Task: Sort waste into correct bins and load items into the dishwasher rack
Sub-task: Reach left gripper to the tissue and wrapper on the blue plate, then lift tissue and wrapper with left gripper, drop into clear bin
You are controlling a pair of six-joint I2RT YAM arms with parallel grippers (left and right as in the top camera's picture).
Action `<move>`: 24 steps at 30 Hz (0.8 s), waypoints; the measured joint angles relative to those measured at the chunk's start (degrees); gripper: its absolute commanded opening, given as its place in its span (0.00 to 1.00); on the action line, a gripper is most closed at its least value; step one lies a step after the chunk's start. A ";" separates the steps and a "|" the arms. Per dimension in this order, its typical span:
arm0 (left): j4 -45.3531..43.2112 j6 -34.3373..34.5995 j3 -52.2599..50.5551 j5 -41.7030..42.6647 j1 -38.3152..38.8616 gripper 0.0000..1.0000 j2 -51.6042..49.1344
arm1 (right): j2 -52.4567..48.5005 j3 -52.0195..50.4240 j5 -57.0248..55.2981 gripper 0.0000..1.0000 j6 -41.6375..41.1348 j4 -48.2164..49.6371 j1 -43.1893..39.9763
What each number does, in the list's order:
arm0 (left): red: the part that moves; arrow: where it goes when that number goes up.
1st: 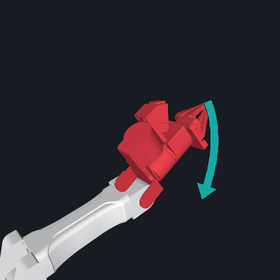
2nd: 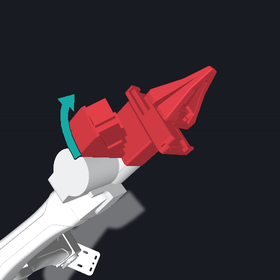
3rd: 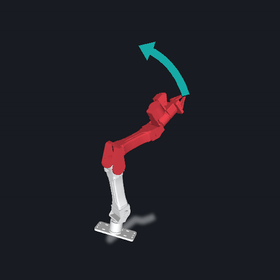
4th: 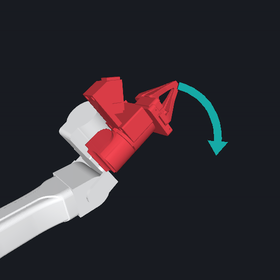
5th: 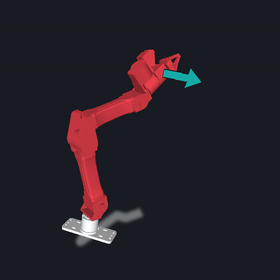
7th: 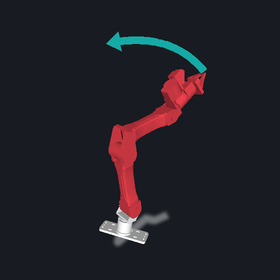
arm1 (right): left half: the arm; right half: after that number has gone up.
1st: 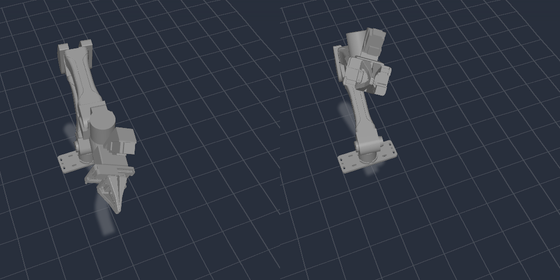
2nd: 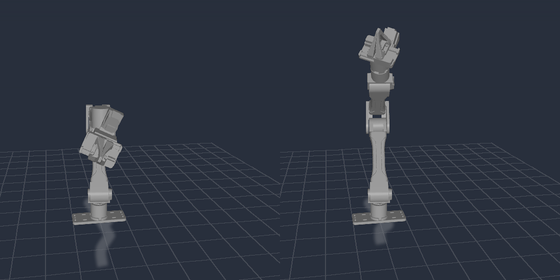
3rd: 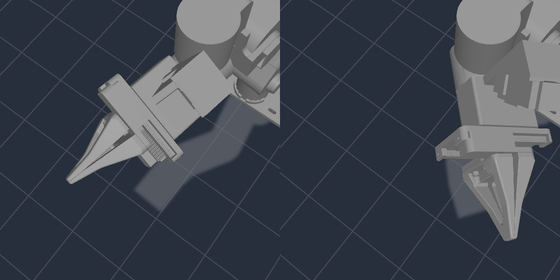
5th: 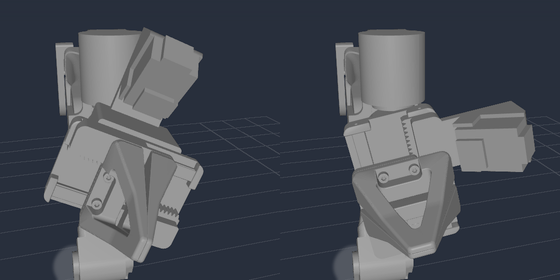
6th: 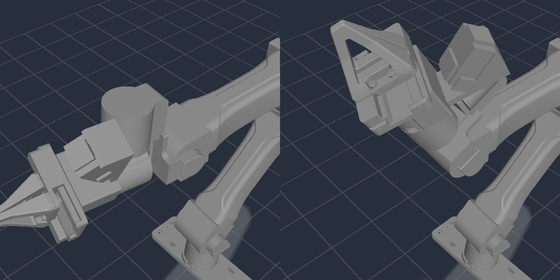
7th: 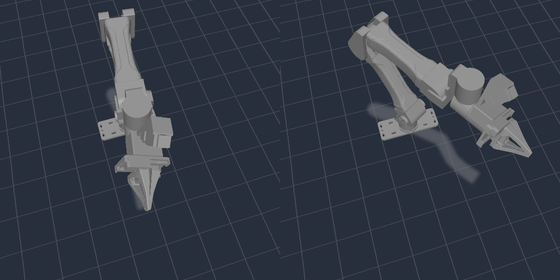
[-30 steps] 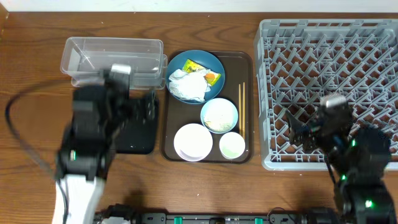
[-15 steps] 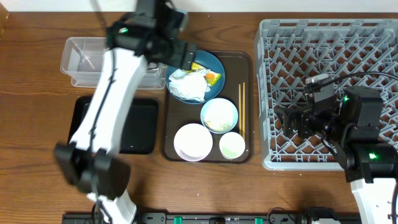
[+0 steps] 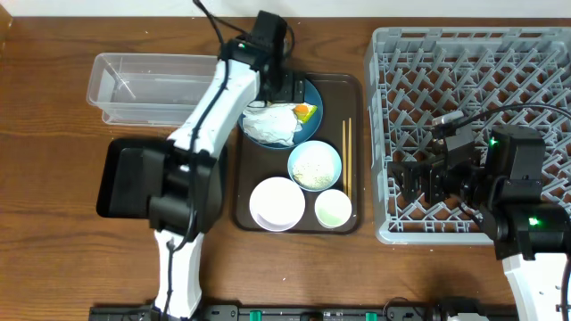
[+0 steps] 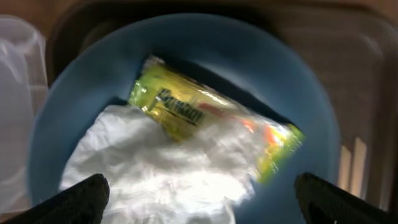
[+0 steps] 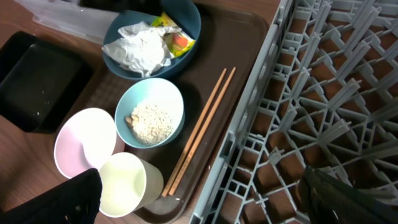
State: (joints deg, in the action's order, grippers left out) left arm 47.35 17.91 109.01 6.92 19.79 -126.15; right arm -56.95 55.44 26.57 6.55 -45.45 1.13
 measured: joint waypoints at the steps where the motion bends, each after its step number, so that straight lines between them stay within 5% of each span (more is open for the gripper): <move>1: -0.79 2.29 0.00 -0.52 0.00 0.98 -1.31 | 0.00 0.00 0.02 0.99 0.00 -0.04 0.02; 7: -3.34 12.00 0.00 -2.73 0.33 0.98 -6.86 | 0.00 0.00 0.02 0.99 0.00 -0.63 0.00; 15: -4.31 15.45 0.26 -4.17 0.74 0.96 -8.57 | 0.00 0.00 0.02 0.99 0.00 -0.72 0.00; 19: -4.26 16.15 0.33 -4.76 0.72 0.43 -8.83 | 0.00 0.00 0.02 0.99 0.00 -0.74 0.00; 24: -3.23 16.65 0.33 -5.42 0.61 0.12 -9.09 | 0.00 0.00 0.02 0.99 0.00 -0.76 0.00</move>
State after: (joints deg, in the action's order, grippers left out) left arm 44.12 34.57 109.34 1.50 20.40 -135.24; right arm -56.95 55.44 26.59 6.55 -46.22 1.13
